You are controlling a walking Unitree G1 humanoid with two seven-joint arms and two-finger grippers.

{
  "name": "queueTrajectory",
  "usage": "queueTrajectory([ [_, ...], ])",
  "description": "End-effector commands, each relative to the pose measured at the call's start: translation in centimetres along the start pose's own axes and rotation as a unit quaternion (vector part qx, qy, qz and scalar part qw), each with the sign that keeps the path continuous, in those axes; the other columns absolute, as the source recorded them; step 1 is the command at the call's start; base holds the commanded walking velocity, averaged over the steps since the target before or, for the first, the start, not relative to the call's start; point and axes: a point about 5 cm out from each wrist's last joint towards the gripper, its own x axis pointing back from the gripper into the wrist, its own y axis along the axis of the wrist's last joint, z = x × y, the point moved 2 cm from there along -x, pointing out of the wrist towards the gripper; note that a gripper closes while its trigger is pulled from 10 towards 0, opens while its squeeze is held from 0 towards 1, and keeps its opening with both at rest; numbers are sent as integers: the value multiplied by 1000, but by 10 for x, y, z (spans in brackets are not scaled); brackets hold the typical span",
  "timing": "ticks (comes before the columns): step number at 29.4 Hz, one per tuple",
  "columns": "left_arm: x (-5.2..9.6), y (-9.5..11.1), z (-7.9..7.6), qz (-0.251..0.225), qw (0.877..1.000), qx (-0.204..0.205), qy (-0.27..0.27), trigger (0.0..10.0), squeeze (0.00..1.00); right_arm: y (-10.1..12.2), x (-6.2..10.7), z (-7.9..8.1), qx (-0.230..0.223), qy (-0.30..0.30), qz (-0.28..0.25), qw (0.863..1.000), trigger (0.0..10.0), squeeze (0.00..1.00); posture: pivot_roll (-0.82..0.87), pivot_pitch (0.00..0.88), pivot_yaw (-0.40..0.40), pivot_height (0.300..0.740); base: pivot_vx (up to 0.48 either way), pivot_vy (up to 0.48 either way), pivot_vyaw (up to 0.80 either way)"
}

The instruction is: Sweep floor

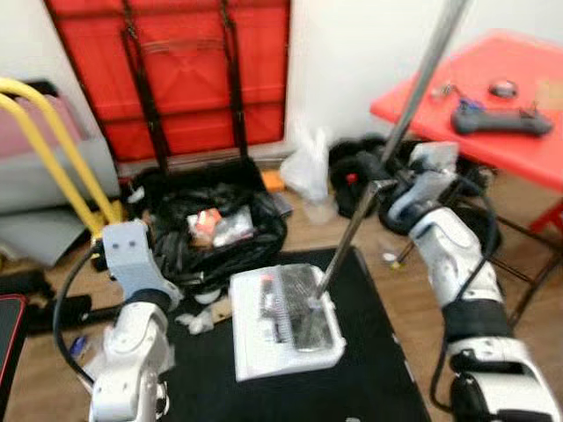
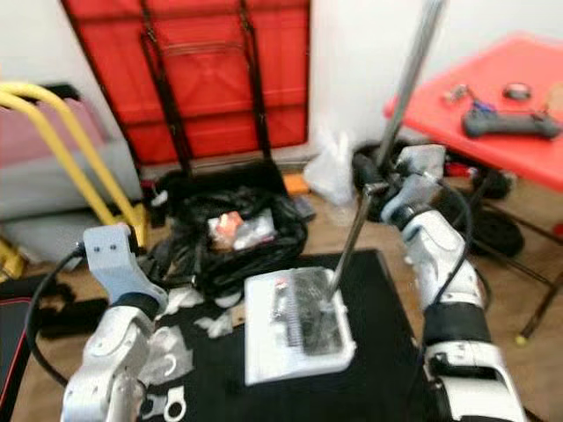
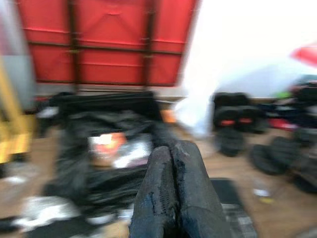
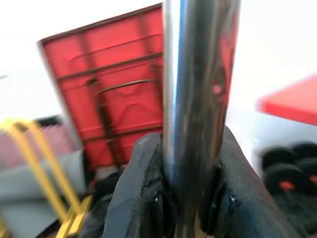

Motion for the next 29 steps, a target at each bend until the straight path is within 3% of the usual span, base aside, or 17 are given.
queueTrajectory([
  [1,2,-4,3,8,1000,-9,1,10000,0,12,-5,7,3,14,-23,1000,10000,0,-121,0,-48,736,0,0,0],
  [16,4,-1,7,-4,1000,-27,2,10000,0,11,-4,4,-13,1,-25,1000,10000,0,-120,0,-48,740,0,0,0],
  [22,4,1,10,-9,999,-52,-1,10000,0,10,-3,2,-26,-10,-26,999,10000,0,-120,0,-43,740,0,0,0],
  [29,6,2,10,-9,998,-52,-15,10000,0,2,-3,-5,-49,-56,-15,997,10000,0,-117,0,-40,740,75,0,0],
])
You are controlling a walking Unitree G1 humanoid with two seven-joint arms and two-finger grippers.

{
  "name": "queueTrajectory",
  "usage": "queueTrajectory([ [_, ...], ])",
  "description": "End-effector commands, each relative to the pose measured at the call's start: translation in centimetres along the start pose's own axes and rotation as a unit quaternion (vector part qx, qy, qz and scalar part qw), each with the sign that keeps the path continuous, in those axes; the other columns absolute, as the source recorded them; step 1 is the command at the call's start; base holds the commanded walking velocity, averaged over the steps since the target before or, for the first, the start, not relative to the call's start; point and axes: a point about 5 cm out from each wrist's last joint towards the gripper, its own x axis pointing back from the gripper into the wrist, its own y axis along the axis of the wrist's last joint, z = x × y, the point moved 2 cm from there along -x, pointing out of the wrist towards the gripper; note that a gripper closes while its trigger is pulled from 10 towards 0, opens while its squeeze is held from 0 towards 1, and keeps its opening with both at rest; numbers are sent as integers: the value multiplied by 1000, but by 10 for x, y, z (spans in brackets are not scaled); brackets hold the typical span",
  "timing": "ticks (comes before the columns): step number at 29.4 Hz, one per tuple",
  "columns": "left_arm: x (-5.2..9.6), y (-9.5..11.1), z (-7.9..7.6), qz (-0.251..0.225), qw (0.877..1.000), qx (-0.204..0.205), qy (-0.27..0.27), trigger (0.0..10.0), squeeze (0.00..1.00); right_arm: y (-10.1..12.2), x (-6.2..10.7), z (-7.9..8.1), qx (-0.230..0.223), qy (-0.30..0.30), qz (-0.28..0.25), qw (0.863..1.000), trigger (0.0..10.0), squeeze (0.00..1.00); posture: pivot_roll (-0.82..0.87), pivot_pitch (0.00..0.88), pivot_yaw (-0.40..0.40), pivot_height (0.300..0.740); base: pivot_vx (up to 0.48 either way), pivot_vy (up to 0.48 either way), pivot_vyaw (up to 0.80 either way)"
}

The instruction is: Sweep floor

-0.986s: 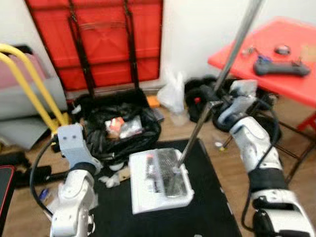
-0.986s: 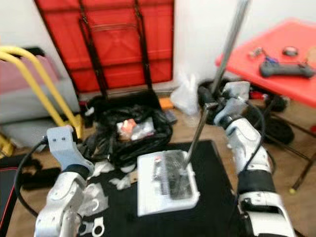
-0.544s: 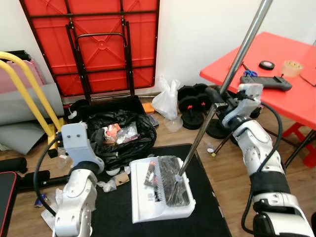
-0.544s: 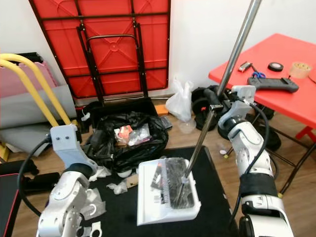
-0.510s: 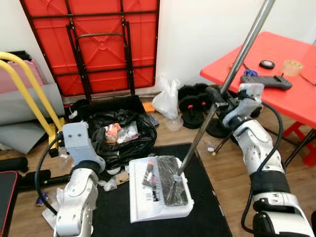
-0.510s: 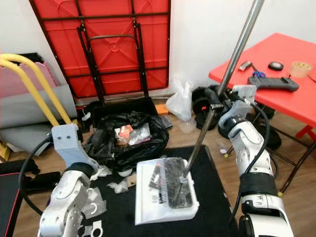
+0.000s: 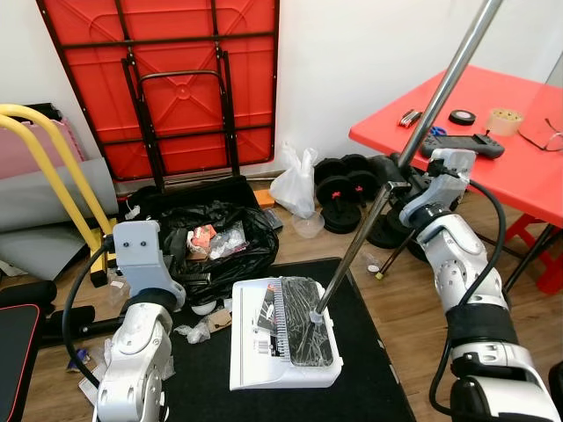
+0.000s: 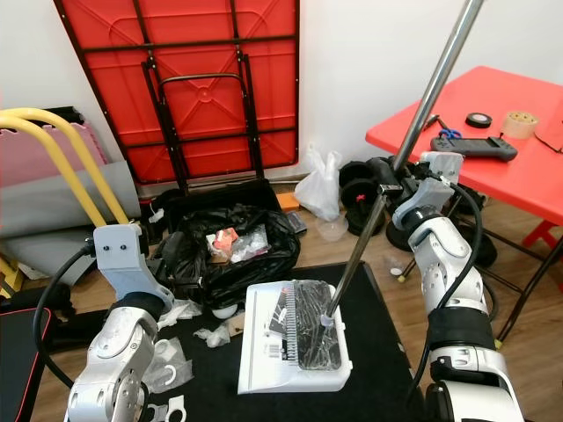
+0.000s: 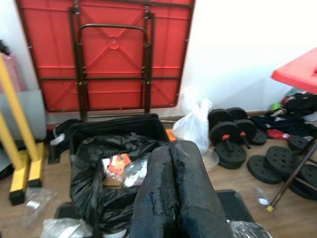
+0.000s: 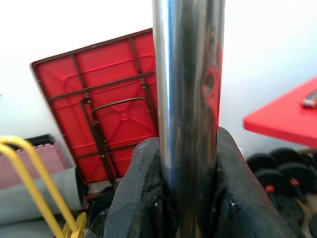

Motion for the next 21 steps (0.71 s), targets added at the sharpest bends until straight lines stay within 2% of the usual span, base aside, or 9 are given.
queueTrajectory([
  [1,1,0,-3,-1,1000,1,-22,10000,0,10,-4,-1,-31,-9,-21,999,10000,0,-116,0,-39,740,307,0,0],
  [3,1,0,-2,-1,1000,0,-22,10000,0,9,-4,-2,-39,-15,-17,999,10000,0,-116,0,-39,740,307,0,0],
  [7,1,0,-2,-1,1000,-1,-23,10000,0,9,-5,-3,-43,-21,-13,999,10000,0,-115,0,-39,740,328,0,-800],
  [21,2,0,-6,-3,1000,-2,-31,10000,0,16,-6,3,-46,-2,-32,998,10000,0,-117,0,-41,740,356,0,0],
])
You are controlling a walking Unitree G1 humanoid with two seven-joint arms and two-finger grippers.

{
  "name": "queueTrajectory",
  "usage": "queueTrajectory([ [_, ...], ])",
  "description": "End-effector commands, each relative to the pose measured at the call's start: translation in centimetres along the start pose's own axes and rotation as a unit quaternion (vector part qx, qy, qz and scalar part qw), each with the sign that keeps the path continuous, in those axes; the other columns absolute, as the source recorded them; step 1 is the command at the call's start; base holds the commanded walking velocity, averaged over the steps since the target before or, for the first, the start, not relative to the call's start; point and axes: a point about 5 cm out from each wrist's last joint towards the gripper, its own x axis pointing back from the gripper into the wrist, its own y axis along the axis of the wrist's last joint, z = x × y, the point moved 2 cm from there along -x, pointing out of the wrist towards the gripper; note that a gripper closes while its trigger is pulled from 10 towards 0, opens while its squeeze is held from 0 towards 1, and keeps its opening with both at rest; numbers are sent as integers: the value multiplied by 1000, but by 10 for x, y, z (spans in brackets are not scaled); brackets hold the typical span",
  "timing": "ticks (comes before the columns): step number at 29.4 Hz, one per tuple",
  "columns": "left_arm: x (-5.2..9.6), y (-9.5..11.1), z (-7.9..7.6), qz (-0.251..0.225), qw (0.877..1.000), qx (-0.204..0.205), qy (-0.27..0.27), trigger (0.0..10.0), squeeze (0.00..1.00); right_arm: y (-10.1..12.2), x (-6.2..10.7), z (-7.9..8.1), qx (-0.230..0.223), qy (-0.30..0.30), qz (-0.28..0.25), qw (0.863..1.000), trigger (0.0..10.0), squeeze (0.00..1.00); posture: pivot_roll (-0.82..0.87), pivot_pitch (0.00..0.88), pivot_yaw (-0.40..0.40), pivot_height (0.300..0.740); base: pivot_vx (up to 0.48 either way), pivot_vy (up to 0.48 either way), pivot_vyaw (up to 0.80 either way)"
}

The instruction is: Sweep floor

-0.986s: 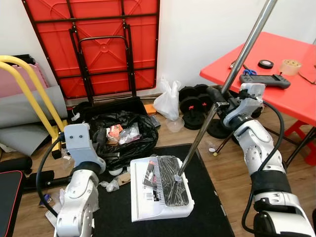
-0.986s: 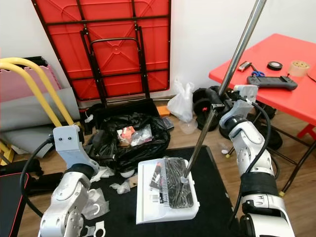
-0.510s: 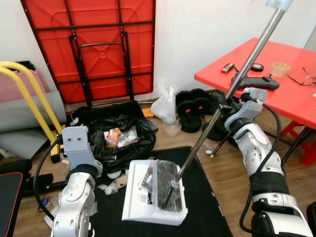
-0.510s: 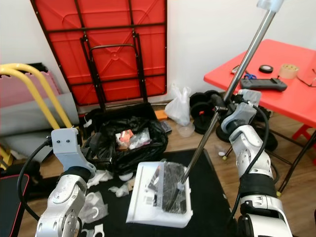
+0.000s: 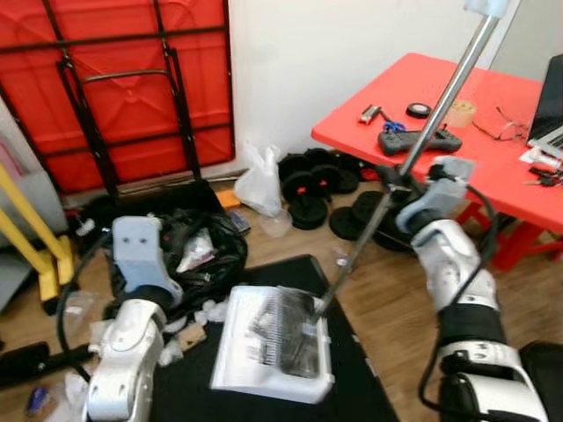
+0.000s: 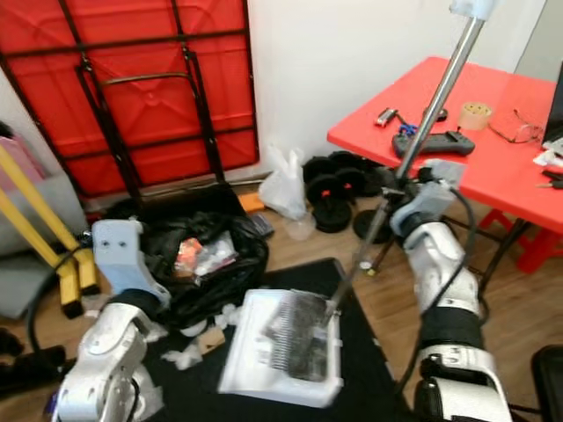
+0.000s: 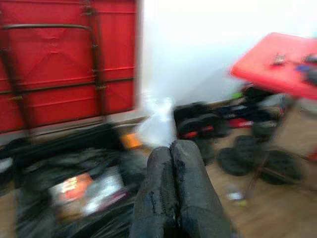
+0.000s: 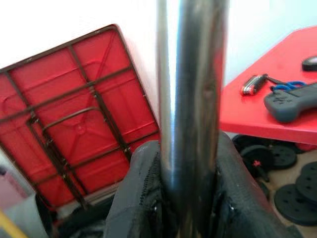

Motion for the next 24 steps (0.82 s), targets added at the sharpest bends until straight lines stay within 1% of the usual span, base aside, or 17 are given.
queueTrajectory([
  [1,5,-2,7,4,1000,-4,7,10000,0,22,-10,20,-2,34,-43,998,10000,0,-117,0,-41,740,368,0,0],
  [6,5,-2,7,3,1000,-4,7,10000,0,23,-11,21,-3,37,-43,998,10000,0,-117,0,-42,740,368,0,0],
  [19,4,-2,6,1,1000,-3,6,10000,0,25,-11,27,-1,65,-46,997,10000,0,-119,0,-43,740,364,0,0],
  [23,4,-2,5,1,1000,-3,4,10000,0,24,-10,27,0,69,-42,997,10000,0,-120,0,-43,740,365,0,786],
  [24,3,-2,5,1,1000,-3,4,10000,0,23,-10,28,0,70,-39,997,10000,0,-121,0,-44,740,368,0,0],
])
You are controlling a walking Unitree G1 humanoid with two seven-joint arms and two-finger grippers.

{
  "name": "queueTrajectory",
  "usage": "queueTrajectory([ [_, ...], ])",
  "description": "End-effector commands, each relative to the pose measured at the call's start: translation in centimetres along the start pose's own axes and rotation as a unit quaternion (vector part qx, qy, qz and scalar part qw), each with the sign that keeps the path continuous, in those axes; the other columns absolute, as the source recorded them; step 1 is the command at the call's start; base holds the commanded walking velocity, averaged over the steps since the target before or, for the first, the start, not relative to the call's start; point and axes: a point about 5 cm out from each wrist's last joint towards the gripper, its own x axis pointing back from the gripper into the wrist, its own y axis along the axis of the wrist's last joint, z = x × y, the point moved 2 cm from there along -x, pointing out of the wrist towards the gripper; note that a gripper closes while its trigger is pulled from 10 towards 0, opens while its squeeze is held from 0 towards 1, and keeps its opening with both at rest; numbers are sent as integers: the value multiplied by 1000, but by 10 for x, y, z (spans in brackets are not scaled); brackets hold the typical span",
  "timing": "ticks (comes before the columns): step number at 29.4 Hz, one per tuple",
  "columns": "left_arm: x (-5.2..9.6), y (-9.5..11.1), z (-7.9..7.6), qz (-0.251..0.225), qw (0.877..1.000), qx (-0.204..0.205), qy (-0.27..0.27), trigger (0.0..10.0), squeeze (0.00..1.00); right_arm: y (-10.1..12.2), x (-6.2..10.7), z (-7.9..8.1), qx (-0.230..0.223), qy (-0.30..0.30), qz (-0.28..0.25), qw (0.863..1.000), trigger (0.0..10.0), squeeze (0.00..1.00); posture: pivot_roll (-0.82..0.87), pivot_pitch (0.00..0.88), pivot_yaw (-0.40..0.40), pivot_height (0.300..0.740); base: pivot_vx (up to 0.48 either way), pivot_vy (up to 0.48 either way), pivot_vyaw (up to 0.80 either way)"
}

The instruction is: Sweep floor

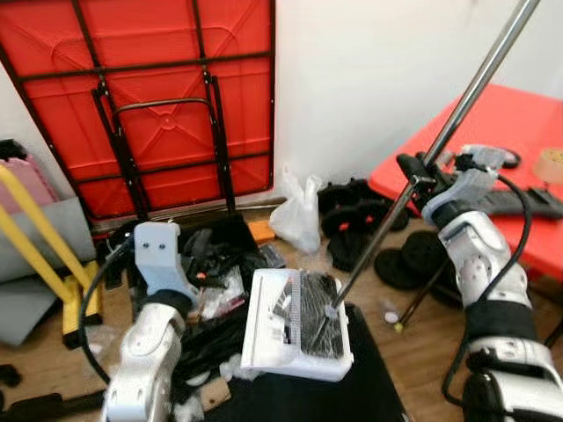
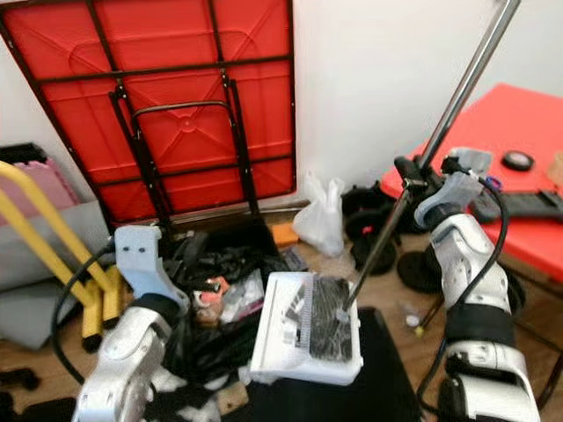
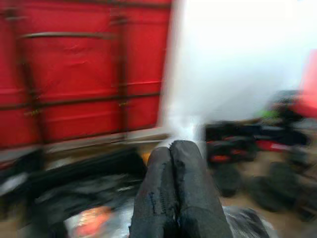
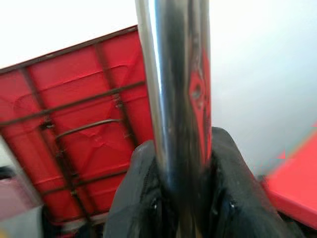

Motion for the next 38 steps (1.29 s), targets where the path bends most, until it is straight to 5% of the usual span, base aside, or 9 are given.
queueTrajectory([
  [1,-1,2,-5,-5,1000,7,-10,10000,0,12,-3,5,-22,15,-29,999,10000,0,-121,0,-44,740,368,0,0],
  [22,1,0,-6,-2,1000,10,-9,10000,0,8,1,15,-14,51,-8,999,10000,0,-131,0,-41,740,364,0,437],
  [38,14,6,-28,8,998,25,-51,10000,0,4,5,17,21,59,22,998,10000,0,-118,59,-49,740,0,0,496],
])
